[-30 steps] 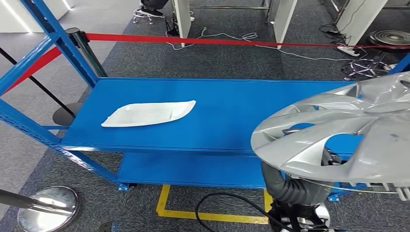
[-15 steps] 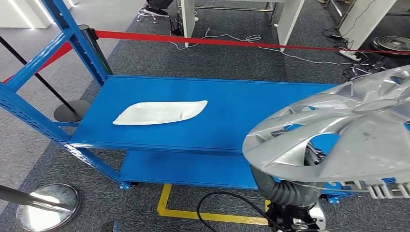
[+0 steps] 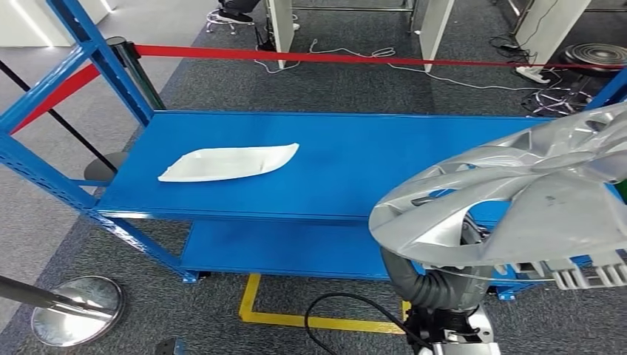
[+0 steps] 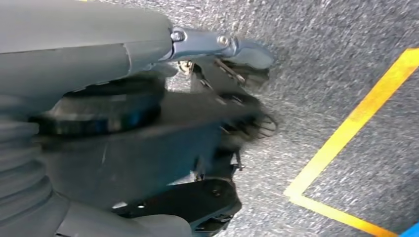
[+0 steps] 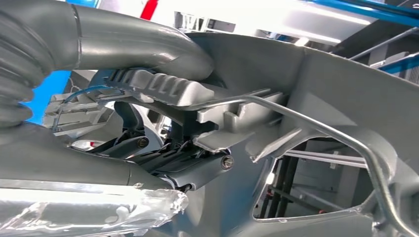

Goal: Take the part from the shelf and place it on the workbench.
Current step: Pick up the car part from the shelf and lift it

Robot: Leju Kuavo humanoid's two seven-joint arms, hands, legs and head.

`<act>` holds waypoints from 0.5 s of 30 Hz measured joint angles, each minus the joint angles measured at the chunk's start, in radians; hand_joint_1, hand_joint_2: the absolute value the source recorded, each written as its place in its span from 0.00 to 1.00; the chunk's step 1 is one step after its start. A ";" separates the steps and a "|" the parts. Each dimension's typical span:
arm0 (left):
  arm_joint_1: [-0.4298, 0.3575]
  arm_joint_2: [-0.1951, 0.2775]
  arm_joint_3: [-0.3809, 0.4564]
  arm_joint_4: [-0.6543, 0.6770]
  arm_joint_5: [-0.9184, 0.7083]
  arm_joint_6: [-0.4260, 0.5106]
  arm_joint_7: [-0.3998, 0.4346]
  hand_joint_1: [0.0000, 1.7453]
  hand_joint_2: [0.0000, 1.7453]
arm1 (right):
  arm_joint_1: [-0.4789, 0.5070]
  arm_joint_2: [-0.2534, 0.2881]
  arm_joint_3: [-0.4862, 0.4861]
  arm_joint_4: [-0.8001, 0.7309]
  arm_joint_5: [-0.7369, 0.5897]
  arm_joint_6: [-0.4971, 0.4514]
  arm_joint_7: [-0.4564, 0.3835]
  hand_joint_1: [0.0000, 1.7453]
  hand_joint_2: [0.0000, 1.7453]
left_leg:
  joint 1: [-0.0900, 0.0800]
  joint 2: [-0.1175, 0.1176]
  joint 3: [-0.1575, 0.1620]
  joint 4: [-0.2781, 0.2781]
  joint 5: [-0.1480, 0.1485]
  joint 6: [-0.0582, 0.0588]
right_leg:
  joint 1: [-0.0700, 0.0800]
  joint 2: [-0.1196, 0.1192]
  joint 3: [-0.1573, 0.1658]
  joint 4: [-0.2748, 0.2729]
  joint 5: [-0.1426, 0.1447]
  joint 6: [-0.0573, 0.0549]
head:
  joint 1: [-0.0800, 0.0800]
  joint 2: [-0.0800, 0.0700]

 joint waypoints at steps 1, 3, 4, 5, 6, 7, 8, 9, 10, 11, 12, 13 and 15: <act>-0.002 -0.001 0.000 0.000 0.000 0.000 0.000 0.00 1.00 | 0.000 0.000 0.000 0.000 0.000 0.000 0.000 1.00 1.00 | -0.001 0.000 0.035 -0.060 0.014 0.003 | 0.001 0.000 -0.006 0.000 0.007 0.005 | 0.000 0.000; -0.005 -0.002 0.000 0.000 0.000 -0.001 0.000 0.00 1.00 | 0.000 0.000 0.000 0.000 0.000 0.000 0.000 1.00 1.00 | -0.005 -0.002 0.058 -0.112 0.023 0.010 | 0.001 0.000 -0.012 -0.004 0.023 0.016 | 0.001 0.000; -0.003 -0.002 0.000 0.000 0.000 0.000 0.000 0.00 1.00 | 0.000 0.000 0.001 0.000 0.000 0.001 -0.001 1.00 1.00 | -0.007 -0.002 0.054 -0.114 0.031 0.014 | -0.001 -0.001 -0.013 -0.009 0.032 0.023 | 0.001 0.000; -0.001 -0.003 0.000 0.000 -0.001 0.000 0.000 0.00 1.00 | 0.000 0.000 0.001 0.001 0.000 0.003 -0.001 1.00 1.00 | -0.007 -0.001 0.049 -0.117 0.040 0.021 | -0.003 -0.001 -0.016 -0.012 0.036 0.029 | 0.000 0.000; 0.001 -0.003 0.000 0.000 -0.002 0.000 0.001 0.00 1.00 | 0.001 0.000 0.001 0.001 0.001 0.004 -0.003 1.00 1.00 | -0.006 0.001 0.044 -0.119 0.050 0.028 | -0.005 -0.001 -0.021 -0.006 0.026 0.035 | 0.001 0.000; 0.002 -0.004 0.000 0.000 -0.003 0.001 0.001 0.00 1.00 | 0.001 0.000 0.001 0.001 0.001 0.006 -0.004 1.00 1.00 | -0.005 0.002 0.038 -0.121 0.060 0.034 | -0.005 -0.001 -0.031 0.018 -0.001 0.039 | 0.002 0.000; 0.002 -0.004 0.000 0.000 -0.005 0.001 0.001 0.00 1.00 | 0.001 0.000 0.001 0.001 0.001 0.008 -0.006 1.00 1.00 | -0.003 0.004 0.029 -0.122 0.070 0.039 | -0.005 -0.001 -0.046 0.063 -0.045 0.043 | 0.003 0.000; 0.002 -0.005 0.000 0.000 -0.007 0.002 0.001 0.00 1.00 | 0.001 0.000 0.002 0.001 0.001 0.010 -0.007 1.00 1.00 | -0.002 0.004 0.020 -0.122 0.078 0.041 | -0.005 -0.002 -0.062 0.126 -0.095 0.046 | 0.005 0.000; 0.002 -0.005 0.000 0.000 -0.009 0.002 0.002 0.00 1.00 | 0.001 -0.001 0.002 0.001 0.001 0.012 -0.008 1.00 1.00 | -0.002 0.005 0.009 -0.122 0.087 0.043 | -0.005 -0.002 -0.077 0.194 -0.138 0.048 | 0.005 0.000; 0.002 -0.005 0.000 0.000 -0.011 0.002 0.002 0.00 1.00 | 0.001 -0.001 0.002 0.001 0.001 0.014 -0.008 1.00 1.00 | -0.003 0.006 -0.003 -0.121 0.096 0.042 | -0.005 -0.002 -0.082 0.246 -0.163 0.050 | 0.005 0.000; 0.002 -0.005 0.000 0.000 -0.013 0.002 0.002 0.00 1.00 | 0.001 -0.002 0.002 0.001 0.000 0.016 -0.008 1.00 1.00 | -0.002 0.007 -0.015 -0.120 0.104 0.041 | -0.005 -0.002 -0.073 0.268 -0.167 0.051 | 0.005 0.000; 0.002 -0.005 0.000 0.000 -0.014 0.002 0.002 0.00 1.00 | 0.002 -0.002 0.002 0.001 -0.001 0.018 -0.008 1.00 1.00 | -0.002 0.007 -0.026 -0.120 0.113 0.039 | -0.006 -0.002 -0.044 0.250 -0.154 0.052 | 0.005 0.000; 0.002 -0.005 -0.001 0.000 -0.018 0.003 0.003 0.00 1.00 | 0.001 -0.003 0.004 0.001 -0.002 0.019 -0.008 1.00 1.00 | 0.000 0.007 -0.046 -0.117 0.129 0.030 | -0.007 -0.004 0.059 0.124 -0.122 0.054 | 0.006 0.000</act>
